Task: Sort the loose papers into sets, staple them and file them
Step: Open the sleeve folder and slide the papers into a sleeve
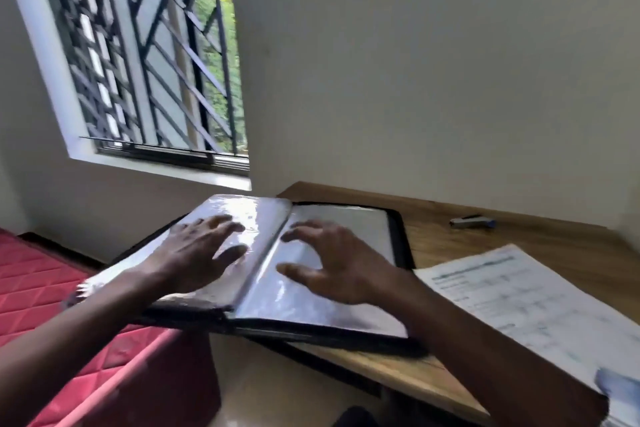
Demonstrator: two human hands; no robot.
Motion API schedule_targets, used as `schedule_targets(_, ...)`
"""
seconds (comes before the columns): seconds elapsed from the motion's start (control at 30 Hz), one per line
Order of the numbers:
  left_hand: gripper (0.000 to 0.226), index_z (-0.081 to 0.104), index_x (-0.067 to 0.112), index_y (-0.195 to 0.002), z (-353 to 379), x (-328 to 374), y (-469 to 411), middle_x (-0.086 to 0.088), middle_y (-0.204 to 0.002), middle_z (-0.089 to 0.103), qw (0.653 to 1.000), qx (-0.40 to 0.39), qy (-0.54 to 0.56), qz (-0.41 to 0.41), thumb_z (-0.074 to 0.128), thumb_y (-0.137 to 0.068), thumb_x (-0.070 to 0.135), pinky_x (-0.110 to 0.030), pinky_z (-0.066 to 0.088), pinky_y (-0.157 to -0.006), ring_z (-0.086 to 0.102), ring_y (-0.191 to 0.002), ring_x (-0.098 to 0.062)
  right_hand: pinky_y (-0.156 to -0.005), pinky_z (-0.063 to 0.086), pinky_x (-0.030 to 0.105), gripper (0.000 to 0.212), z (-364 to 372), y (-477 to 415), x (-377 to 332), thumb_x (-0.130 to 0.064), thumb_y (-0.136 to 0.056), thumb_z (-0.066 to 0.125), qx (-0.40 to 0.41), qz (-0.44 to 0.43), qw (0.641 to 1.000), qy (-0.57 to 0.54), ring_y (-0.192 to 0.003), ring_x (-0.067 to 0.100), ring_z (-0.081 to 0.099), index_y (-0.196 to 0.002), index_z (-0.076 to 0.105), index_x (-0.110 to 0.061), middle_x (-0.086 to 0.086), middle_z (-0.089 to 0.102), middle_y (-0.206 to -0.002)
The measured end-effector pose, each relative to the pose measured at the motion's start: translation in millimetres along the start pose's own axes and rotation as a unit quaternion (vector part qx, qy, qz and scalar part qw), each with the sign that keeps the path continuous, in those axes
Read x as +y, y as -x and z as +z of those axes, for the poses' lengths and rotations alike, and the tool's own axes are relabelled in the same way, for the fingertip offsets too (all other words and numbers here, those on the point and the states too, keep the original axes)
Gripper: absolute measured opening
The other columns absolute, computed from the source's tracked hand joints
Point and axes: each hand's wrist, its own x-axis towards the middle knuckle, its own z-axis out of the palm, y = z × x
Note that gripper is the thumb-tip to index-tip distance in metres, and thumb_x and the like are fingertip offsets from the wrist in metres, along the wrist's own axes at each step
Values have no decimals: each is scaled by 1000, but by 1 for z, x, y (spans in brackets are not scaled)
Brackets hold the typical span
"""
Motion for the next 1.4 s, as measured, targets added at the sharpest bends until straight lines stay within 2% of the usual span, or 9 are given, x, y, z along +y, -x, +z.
schedule_targets(0.1,33,68,34,-116,-9,74,-2,7,-109,76,970,48,228,69,56,-98,59,-30,55,-76,73,-90,-10,-114,39,39,55,-43,38,38,-55,-94,66,49,130,990,34,-136,18,48,-140,58,-26,-2,53,-148)
schedule_targets(0.23,22,66,12,-117,-25,177,9,-17,-94,78,818,-206,534,48,64,-103,28,-35,60,-61,75,-72,-30,-113,39,36,63,-102,106,92,-56,-94,62,25,327,942,78,-139,24,48,-146,55,-21,6,53,-151)
schedule_targets(0.43,30,68,9,-127,-37,236,2,-24,-104,76,775,-359,508,109,53,-108,27,-26,58,-58,76,-79,-27,-112,39,37,87,-136,210,157,-77,-91,48,-56,534,824,179,-142,31,42,-146,49,-10,16,46,-155)
schedule_targets(0.57,31,69,6,-126,-37,247,3,-21,-107,77,754,-389,525,68,53,-108,26,-28,62,-62,78,-87,-31,-90,40,32,88,-133,239,166,-86,-83,50,-64,546,814,189,-129,30,53,-132,57,-12,14,56,-141)
schedule_targets(0.7,36,61,-1,-130,-23,259,16,-26,-116,73,679,-422,600,25,56,-106,25,-45,63,-88,74,-106,-39,-95,43,31,86,-131,237,164,-73,-88,58,-41,562,812,150,-134,28,50,-145,45,-9,11,49,-151)
schedule_targets(0.87,32,64,4,-129,-16,265,19,-25,-127,69,627,-394,672,-10,63,-102,21,-49,62,-85,70,-115,-36,-93,46,30,75,-133,240,162,-55,-91,70,29,586,809,32,-128,27,56,-144,46,-7,11,54,-147)
schedule_targets(1.1,23,71,5,-121,-6,289,22,-13,-120,75,640,-322,698,5,67,-98,8,-41,56,-96,67,-109,-27,-93,55,41,45,-134,239,158,-30,-93,76,152,538,816,-144,-105,29,69,-125,62,-1,14,69,-122)
schedule_targets(1.3,49,52,2,-135,4,294,27,-12,-120,72,645,-246,724,-13,66,-91,-14,-32,63,-71,75,-100,-26,-96,56,58,90,-123,248,152,-43,-36,99,170,523,779,-301,-101,44,73,-112,74,-3,20,77,-104)
schedule_targets(1.4,71,44,8,-147,13,296,23,-13,-125,64,654,-189,732,-28,64,-86,-22,-33,63,-69,71,-105,-30,-86,61,56,46,-121,247,140,-12,-72,88,244,463,772,-361,-90,38,76,-114,73,0,20,77,-101)
